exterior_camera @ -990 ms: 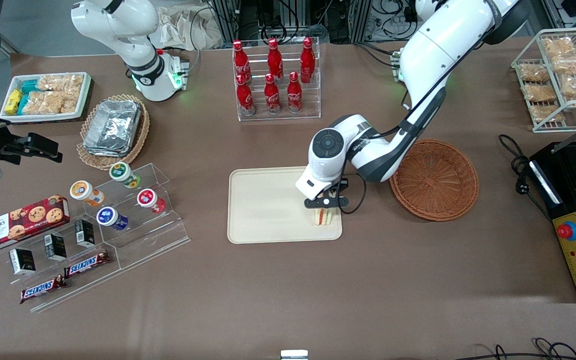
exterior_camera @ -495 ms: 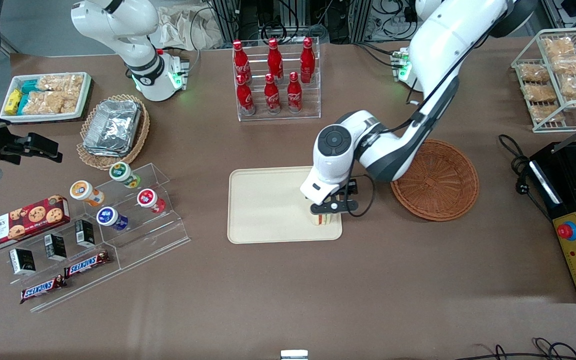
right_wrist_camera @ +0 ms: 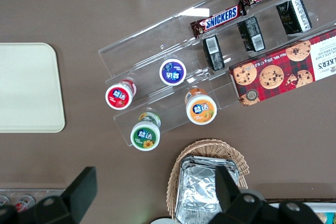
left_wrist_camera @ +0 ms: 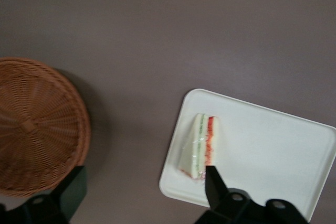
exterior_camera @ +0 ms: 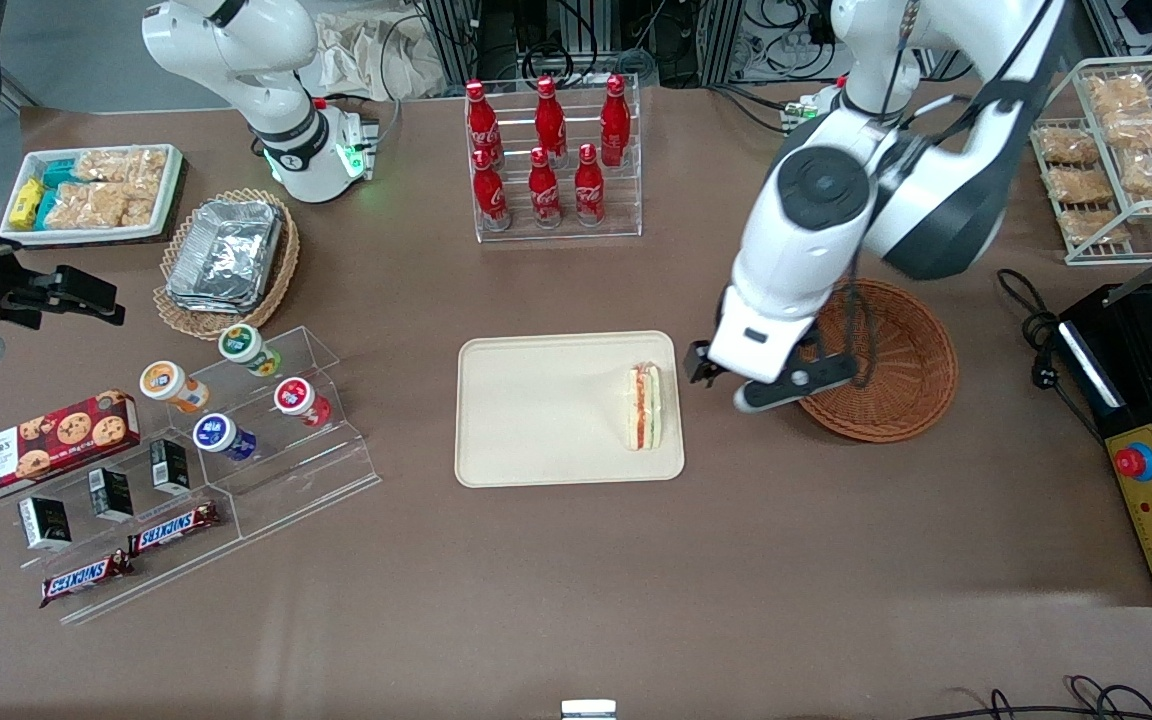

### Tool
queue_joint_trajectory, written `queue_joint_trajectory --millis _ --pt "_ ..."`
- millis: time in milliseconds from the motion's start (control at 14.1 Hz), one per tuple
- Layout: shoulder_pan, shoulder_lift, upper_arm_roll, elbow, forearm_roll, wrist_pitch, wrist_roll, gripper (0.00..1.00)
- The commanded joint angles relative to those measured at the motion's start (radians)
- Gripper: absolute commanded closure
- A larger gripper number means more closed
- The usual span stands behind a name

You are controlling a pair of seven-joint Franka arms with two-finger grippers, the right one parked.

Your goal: Place sandwich from basket to tray

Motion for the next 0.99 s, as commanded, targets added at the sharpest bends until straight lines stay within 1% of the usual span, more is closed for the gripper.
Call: queue_joint_trajectory --millis 0,71,283,354,495,707,848,919 --pt "-0.019 -0.14 0.155 -0.066 -0.121 -0.1 0.259 0.0" --pt "-0.035 -0.186 0.221 -0.1 -0.159 -0.109 0.362 0.0" --pt "-0.051 -0.335 0.336 -0.278 -0.178 -0.048 0.554 0.0" --pt "-0.051 -0.358 0.379 -0.304 -0.193 -0.046 0.636 0.0" --pt "-0.048 -0.387 0.427 -0.307 -0.202 -0.103 0.801 0.0" --pt "-0.039 -0.373 0.496 -0.229 -0.202 -0.19 0.843 0.0" --pt "-0.039 -0.354 0.501 -0.19 -0.189 -0.23 0.936 0.0" --pt "-0.039 -0.35 0.502 -0.185 -0.186 -0.231 0.939 0.0"
